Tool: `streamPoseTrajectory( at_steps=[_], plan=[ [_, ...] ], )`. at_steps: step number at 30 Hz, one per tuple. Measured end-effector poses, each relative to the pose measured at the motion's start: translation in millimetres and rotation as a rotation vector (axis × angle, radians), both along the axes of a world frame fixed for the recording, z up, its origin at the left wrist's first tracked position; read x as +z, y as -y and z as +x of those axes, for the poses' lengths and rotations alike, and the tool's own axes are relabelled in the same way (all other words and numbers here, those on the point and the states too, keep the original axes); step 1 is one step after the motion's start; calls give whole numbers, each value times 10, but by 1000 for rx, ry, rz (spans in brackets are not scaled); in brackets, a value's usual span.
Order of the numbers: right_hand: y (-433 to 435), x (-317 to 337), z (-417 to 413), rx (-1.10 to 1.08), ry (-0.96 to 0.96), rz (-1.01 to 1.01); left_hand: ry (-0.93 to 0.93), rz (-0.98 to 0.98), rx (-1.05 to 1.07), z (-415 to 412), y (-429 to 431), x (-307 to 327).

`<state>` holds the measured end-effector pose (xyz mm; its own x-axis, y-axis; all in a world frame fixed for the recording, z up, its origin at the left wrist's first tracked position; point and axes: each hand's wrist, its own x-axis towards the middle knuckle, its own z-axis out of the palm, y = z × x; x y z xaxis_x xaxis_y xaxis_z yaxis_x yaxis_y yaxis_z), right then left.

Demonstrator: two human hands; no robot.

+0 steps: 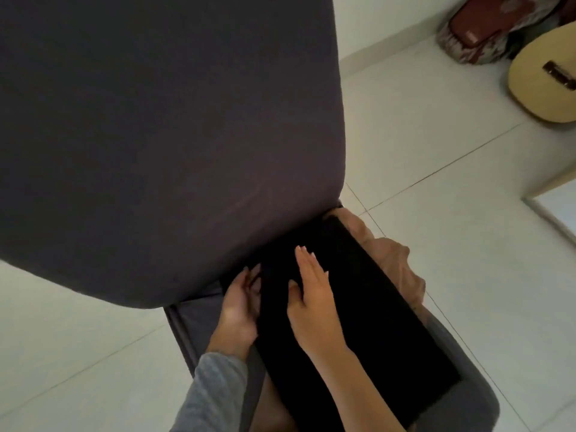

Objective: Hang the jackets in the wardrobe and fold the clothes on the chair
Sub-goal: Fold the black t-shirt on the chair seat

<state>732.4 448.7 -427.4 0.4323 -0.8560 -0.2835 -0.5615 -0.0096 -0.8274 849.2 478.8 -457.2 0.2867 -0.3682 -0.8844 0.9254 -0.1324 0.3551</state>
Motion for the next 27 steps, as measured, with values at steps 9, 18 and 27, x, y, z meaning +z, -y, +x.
streamPoseTrajectory(
  at_steps=[9,18,27],
  plan=[
    [782,-186,-324,-74,-354,-85,601,192,-153,-566,-377,-40],
    [1014,-355,-295,-119,-293,-1,717,307,116,-445,-299,-107],
    [1101,-268,-172,-130,-91,-72,939,303,204,-259,-323,-74]
  ],
)
